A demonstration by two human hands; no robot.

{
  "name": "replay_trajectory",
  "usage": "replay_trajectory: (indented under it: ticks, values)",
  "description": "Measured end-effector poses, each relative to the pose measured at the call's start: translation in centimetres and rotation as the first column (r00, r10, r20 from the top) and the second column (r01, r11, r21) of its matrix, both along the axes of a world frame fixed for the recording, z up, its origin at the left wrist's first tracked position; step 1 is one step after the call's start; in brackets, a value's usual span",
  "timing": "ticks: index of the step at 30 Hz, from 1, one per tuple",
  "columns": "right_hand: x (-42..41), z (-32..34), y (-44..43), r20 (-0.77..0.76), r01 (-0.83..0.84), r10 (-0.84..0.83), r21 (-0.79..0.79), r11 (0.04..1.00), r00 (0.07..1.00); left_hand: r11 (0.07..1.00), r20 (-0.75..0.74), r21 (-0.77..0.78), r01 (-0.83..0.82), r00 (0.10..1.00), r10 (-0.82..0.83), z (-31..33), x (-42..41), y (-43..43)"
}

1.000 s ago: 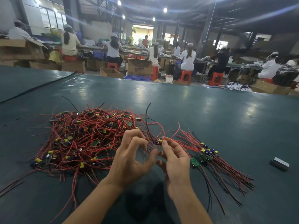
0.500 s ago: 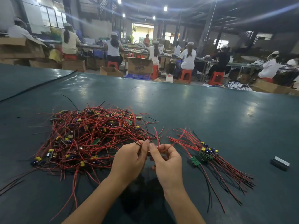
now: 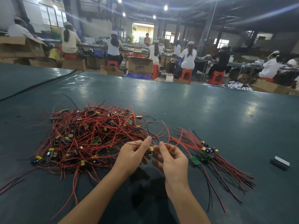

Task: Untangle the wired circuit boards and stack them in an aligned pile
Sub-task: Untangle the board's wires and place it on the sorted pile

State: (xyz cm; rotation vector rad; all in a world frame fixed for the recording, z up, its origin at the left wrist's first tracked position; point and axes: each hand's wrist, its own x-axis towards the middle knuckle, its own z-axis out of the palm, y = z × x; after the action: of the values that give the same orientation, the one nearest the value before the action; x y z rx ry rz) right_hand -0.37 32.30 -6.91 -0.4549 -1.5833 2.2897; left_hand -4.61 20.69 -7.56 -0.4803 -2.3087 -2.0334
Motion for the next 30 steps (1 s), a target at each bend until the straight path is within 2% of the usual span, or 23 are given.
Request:
replay_trajectory:
  ticks: [2, 4, 9, 14, 18, 22, 26, 30]
  values:
    - [0.06, -0.11, -0.15, 0.000, 0.014, -0.014, 0.067, 0.998, 1.000, 0.998, 0.047, -0.009, 0.056, 0.997, -0.055, -0.19, -0.28, 0.06]
    - [0.08, -0.22, -0.20, 0.010, 0.034, -0.036, 0.125, 0.992, 0.999, 0.999, 0.045, -0.007, 0.040, 0.998, -0.040, -0.42, -0.35, 0.25]
    - [-0.01, -0.30, 0.15, 0.070, 0.034, -0.046, 0.168, 0.985, 0.996, 0.981, 0.208, 0.183, -0.060, 0.978, 0.021, -0.22, -0.35, 0.34]
    - [-0.13, -0.03, 0.38, 0.105, 0.005, -0.008, 0.028, 1.000, 0.994, 0.952, 0.292, 0.279, -0.123, 0.956, 0.038, 0.23, -0.23, 0.51]
    - [-0.05, 0.50, 0.61, 0.106, -0.122, 0.137, -0.131, 0.984, 0.985, 0.948, 0.285, 0.274, -0.161, 0.955, 0.080, 0.14, -0.31, 0.27]
    - [0.27, 0.52, 0.33, 0.139, -0.191, 0.201, -0.081, 0.978, 0.970, 0.966, 0.302, 0.251, -0.066, 0.953, -0.014, 0.18, -0.01, 0.16]
    - [0.44, 0.51, 0.30, 0.071, -0.200, 0.210, -0.130, 0.971, 0.975, 0.973, 0.312, 0.230, 0.035, 0.944, -0.108, 0.00, 0.28, 0.09]
    - [0.41, 0.11, 0.01, 0.044, -0.168, 0.174, -0.125, 0.978, 0.984, 0.929, 0.368, 0.369, 0.012, 0.916, -0.158, 0.15, 0.20, 0.07]
